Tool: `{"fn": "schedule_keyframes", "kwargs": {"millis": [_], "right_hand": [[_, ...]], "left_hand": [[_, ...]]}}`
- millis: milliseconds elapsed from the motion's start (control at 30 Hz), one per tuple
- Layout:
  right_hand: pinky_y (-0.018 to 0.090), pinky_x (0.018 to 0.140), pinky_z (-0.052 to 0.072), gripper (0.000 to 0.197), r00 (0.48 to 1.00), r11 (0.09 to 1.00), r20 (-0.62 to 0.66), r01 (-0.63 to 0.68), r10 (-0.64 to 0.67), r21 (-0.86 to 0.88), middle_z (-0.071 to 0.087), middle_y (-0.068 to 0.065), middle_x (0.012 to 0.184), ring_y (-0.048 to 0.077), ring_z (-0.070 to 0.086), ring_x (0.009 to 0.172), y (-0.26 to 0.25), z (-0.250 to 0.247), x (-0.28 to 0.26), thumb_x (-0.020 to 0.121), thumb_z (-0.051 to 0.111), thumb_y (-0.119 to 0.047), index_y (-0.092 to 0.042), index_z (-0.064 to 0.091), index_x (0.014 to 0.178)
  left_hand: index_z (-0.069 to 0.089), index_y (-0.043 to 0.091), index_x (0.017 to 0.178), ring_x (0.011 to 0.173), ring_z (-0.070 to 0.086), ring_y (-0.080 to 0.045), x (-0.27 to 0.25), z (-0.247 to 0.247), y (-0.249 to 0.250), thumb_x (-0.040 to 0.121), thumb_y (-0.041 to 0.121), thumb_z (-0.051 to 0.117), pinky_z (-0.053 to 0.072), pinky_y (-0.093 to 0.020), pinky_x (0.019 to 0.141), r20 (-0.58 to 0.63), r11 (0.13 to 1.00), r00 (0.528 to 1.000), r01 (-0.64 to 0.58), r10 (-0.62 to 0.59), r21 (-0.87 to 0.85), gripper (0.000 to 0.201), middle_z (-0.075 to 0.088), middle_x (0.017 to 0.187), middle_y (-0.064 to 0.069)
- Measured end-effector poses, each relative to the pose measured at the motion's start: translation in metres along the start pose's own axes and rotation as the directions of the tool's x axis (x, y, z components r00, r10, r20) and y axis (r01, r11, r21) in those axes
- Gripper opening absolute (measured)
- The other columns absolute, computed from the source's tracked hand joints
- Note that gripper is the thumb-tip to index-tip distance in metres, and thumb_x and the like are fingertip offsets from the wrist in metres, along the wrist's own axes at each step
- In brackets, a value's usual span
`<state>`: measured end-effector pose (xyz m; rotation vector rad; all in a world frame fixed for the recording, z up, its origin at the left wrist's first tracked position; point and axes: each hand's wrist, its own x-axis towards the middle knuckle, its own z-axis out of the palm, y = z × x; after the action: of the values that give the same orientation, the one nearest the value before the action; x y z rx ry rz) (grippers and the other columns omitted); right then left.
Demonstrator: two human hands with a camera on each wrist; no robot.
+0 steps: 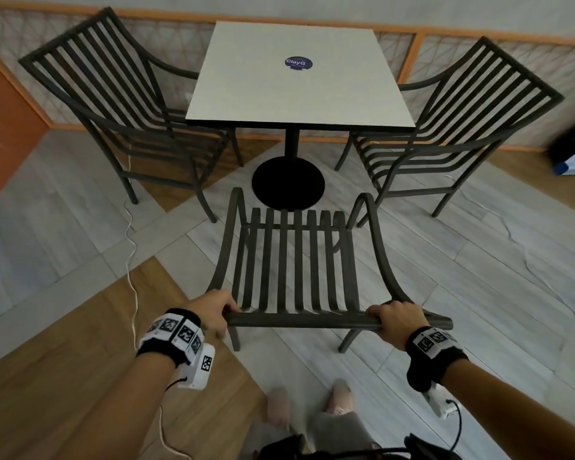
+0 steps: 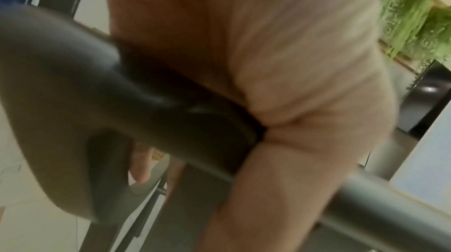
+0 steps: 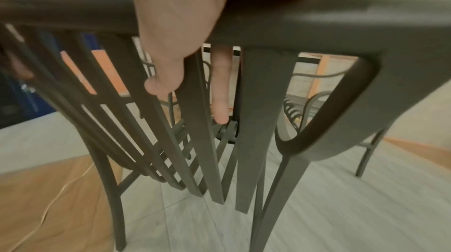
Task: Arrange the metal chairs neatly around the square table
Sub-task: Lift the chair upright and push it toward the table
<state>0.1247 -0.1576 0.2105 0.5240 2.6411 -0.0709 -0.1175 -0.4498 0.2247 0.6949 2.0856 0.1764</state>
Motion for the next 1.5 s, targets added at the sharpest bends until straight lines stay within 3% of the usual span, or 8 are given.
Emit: {"fn": "schedule_keyframes", "kwargs": {"millis": [133, 400, 566, 800, 966, 1099, 1266, 1499], "right_hand": [[0.029, 0.064, 0.044, 0.023, 1.0, 1.0, 0.029, 0.003, -0.003, 0.002, 0.071, -0.006, 0.092, 0.019, 0.066, 0.085, 0.0, -0.012, 0.017, 0.091, 0.051, -0.043, -0.038, 0.062, 0.11], [0.032, 0.069, 0.054, 0.022, 1.0, 1.0, 0.021, -0.005, 0.005, -0.005, 0.07, -0.007, 0.088, 0.017, 0.065, 0.081, 0.024, -0.051, 0.1, 0.088, 0.056, -0.047, -0.035, 0.066, 0.103], [0.035, 0.069, 0.053, 0.026, 1.0, 1.0, 0.014, 0.024, -0.024, 0.013, 0.07, -0.002, 0.089, 0.023, 0.065, 0.084, 0.044, -0.084, 0.168, 0.086, 0.056, -0.05, -0.031, 0.067, 0.098], [0.03, 0.065, 0.047, 0.022, 0.998, 0.998, -0.004, 0.067, -0.067, 0.016, 0.07, -0.001, 0.089, 0.021, 0.065, 0.083, 0.058, -0.121, 0.244, 0.088, 0.056, -0.045, -0.028, 0.067, 0.098], [0.03, 0.063, 0.042, 0.024, 0.999, 0.999, -0.004, 0.052, -0.052, 0.007, 0.06, -0.003, 0.078, 0.018, 0.055, 0.072, 0.058, -0.141, 0.273, 0.089, 0.055, -0.047, -0.026, 0.066, 0.096], [0.031, 0.066, 0.047, 0.023, 1.0, 0.998, -0.002, 0.012, -0.012, 0.055, 0.063, -0.005, 0.081, 0.018, 0.059, 0.075, 0.056, -0.152, 0.289, 0.088, 0.056, -0.049, -0.028, 0.066, 0.094], [0.03, 0.073, 0.052, 0.021, 0.996, 0.999, 0.086, 0.033, -0.033, -0.005, 0.064, -0.002, 0.092, 0.019, 0.064, 0.087, 0.044, -0.164, 0.297, 0.089, 0.057, -0.038, -0.022, 0.065, 0.1], [0.036, 0.08, 0.055, 0.026, 0.924, 0.939, 0.174, 0.343, -0.341, 0.018, 0.067, -0.004, 0.097, 0.017, 0.064, 0.089, -0.06, -0.233, 0.322, 0.084, 0.056, -0.051, -0.033, 0.064, 0.101]], "left_hand": [[0.05, 0.029, 0.088, 0.104, 0.055, -0.02, 0.008, -0.017, 0.004, 0.069, -0.004, 0.068, 0.052, -0.032, 0.086, -0.014, 1.0, 1.0, -0.001, 0.001, 0.031, 0.042, 0.052, 0.112, -0.002], [0.067, 0.015, 0.103, 0.097, 0.062, -0.025, 0.053, -0.082, 0.03, 0.076, -0.011, 0.056, 0.048, -0.028, 0.072, -0.045, 0.998, 0.999, -0.026, 0.028, 0.051, 0.04, 0.063, 0.102, -0.01], [0.064, 0.022, 0.086, 0.067, 0.051, -0.01, 0.092, -0.127, 0.045, 0.079, -0.012, 0.053, 0.039, -0.018, 0.055, -0.13, 1.0, 0.991, 0.001, 0.002, 0.022, 0.036, 0.053, 0.076, 0.004], [0.055, 0.032, 0.079, 0.09, 0.054, -0.02, 0.149, -0.179, 0.042, 0.08, -0.002, 0.056, 0.044, -0.029, 0.078, -0.284, 0.996, 0.958, 0.05, -0.028, 0.069, 0.034, 0.057, 0.097, 0.0], [0.058, 0.039, 0.072, 0.099, 0.061, -0.025, 0.176, -0.205, 0.038, 0.08, 0.005, 0.055, 0.049, -0.035, 0.084, -0.36, 0.994, 0.932, 0.067, -0.031, 0.089, 0.035, 0.058, 0.091, 0.005], [0.068, 0.029, 0.099, 0.103, 0.062, -0.027, 0.186, -0.217, 0.04, 0.082, 0.004, 0.054, 0.05, -0.038, 0.086, -0.412, 0.996, 0.911, 0.049, -0.013, 0.078, 0.033, 0.067, 0.106, 0.0], [0.071, 0.031, 0.1, 0.101, 0.064, -0.022, 0.184, -0.225, 0.03, 0.08, 0.0, 0.06, 0.053, -0.043, 0.093, -0.354, 0.997, 0.932, -0.078, 0.072, -0.001, 0.038, 0.07, 0.103, 0.003], [0.071, 0.029, 0.111, 0.084, 0.064, 0.001, 0.17, -0.244, -0.018, 0.08, 0.008, 0.069, 0.048, -0.017, 0.083, -0.335, 0.916, 0.887, -0.379, 0.318, -0.134, 0.038, 0.073, 0.095, 0.012]]}}
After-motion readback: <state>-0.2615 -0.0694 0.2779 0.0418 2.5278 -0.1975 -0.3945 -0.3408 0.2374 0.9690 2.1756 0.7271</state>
